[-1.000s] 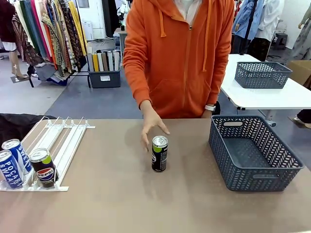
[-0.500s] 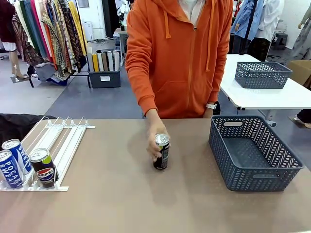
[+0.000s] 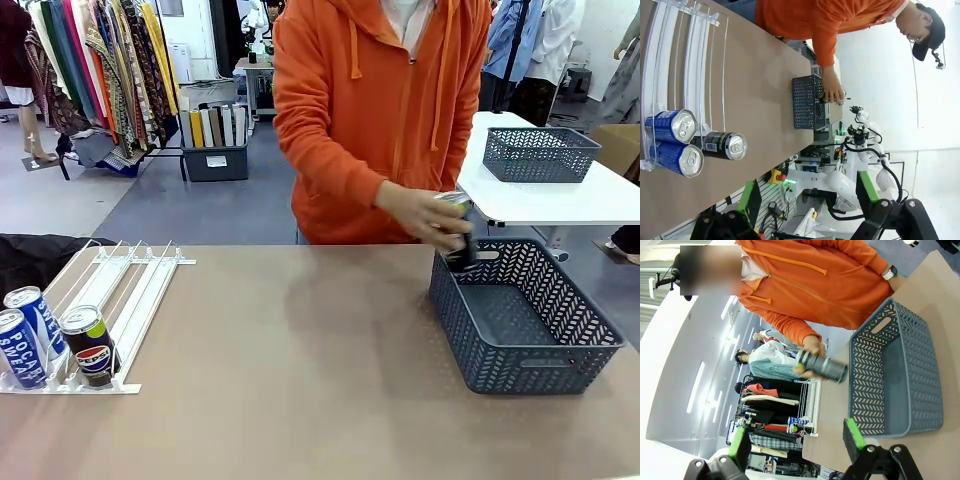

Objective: Retrieve and store the cans from the dispenser.
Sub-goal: Pick up the last remaining can from one row of the Automatic Can Dispenser and place it in the middle of the table.

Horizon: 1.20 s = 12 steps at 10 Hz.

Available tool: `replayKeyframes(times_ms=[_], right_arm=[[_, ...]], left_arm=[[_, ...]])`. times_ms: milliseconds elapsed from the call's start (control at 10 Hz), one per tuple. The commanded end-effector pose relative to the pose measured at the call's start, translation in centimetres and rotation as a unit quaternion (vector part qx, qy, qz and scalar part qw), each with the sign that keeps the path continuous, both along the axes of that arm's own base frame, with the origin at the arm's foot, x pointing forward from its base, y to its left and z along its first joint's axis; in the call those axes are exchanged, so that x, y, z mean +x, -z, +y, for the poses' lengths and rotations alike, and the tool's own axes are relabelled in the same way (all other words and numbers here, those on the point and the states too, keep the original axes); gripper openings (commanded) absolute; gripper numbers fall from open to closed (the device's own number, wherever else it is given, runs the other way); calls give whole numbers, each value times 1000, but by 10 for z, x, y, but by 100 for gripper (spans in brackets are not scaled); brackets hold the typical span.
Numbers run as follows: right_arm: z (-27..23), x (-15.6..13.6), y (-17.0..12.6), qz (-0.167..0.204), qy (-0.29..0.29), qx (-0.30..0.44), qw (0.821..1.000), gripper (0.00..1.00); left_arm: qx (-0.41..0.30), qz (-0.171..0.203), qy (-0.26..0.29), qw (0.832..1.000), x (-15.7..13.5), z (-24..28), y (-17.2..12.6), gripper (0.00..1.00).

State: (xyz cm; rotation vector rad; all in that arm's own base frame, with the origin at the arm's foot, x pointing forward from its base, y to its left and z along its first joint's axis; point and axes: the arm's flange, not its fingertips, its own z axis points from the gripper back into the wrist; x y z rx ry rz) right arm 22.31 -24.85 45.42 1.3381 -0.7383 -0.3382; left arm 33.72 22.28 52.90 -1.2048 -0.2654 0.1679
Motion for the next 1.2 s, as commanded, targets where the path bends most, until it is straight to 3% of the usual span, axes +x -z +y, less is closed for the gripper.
replayKeyframes(times_ms=[0, 300, 600, 800, 1100], right_arm=[[-1, 1, -3, -10, -1, 0, 1000, 100], [-1, 1, -3, -10, -1, 0, 1000, 100], [-1, 1, -3, -10, -1, 0, 1000, 100], [-1, 1, -3, -10, -1, 0, 1000, 100], [-1, 1, -3, -10, -1, 0, 1000, 100]], left_arm=[[-6, -4, 2, 1000, 0, 0, -2, 100], [0, 1, 0, 1000, 0, 0, 1, 100], [151, 11, 42, 988, -2, -71, 2, 100], [252, 3, 71, 965, -2, -137, 13, 100], [367, 23, 82, 927, 16, -208, 52, 100]])
